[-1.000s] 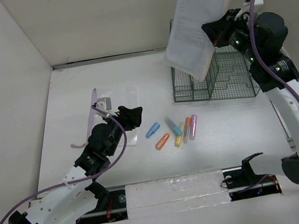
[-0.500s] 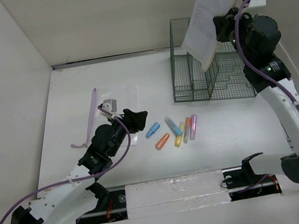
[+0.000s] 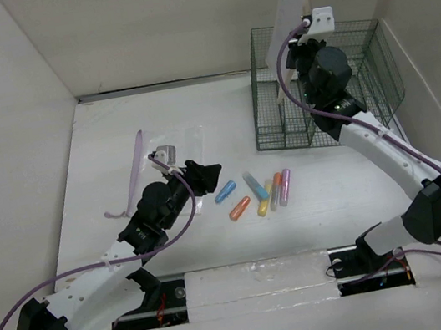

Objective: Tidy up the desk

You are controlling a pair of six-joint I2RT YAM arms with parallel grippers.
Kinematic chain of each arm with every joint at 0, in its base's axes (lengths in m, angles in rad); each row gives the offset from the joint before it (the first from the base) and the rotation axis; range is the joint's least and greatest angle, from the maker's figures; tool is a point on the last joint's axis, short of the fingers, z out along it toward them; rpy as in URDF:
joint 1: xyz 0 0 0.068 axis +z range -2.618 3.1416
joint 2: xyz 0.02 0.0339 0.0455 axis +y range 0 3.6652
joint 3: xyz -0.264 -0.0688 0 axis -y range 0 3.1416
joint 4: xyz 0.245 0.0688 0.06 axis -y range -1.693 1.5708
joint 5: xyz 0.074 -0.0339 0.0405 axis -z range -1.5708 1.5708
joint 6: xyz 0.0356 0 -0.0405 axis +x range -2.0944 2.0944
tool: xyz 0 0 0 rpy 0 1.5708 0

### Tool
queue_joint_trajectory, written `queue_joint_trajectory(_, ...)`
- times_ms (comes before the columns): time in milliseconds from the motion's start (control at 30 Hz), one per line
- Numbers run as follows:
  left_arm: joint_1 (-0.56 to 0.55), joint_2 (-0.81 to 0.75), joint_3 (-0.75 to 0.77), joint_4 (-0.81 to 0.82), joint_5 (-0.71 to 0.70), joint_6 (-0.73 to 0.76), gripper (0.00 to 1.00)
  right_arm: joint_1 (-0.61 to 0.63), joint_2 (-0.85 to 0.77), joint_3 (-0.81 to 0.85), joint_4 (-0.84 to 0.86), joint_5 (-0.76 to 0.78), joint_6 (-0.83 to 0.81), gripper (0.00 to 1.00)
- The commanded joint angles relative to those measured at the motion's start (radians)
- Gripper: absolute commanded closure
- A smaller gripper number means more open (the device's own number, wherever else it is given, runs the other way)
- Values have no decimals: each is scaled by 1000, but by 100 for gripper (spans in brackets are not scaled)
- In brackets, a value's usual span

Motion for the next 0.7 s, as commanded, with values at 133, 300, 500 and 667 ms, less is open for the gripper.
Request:
queue_joint_trajectory(133, -5, 2, -17, 67, 14, 13, 43, 42, 76, -57, 420, 118, -121, 100)
queue_joint_trajectory(300, -5, 16, -20, 69, 13, 18, 43, 51, 154, -94, 568, 121, -158, 100)
queue_joint_trajectory(500, -5, 26, -28, 78, 2, 27, 43, 60, 244, -141, 723, 130, -186, 100)
queue_joint_trajectory(667, -5, 45, -28, 92, 2, 30, 43, 60, 301, -171, 786, 133, -190, 100)
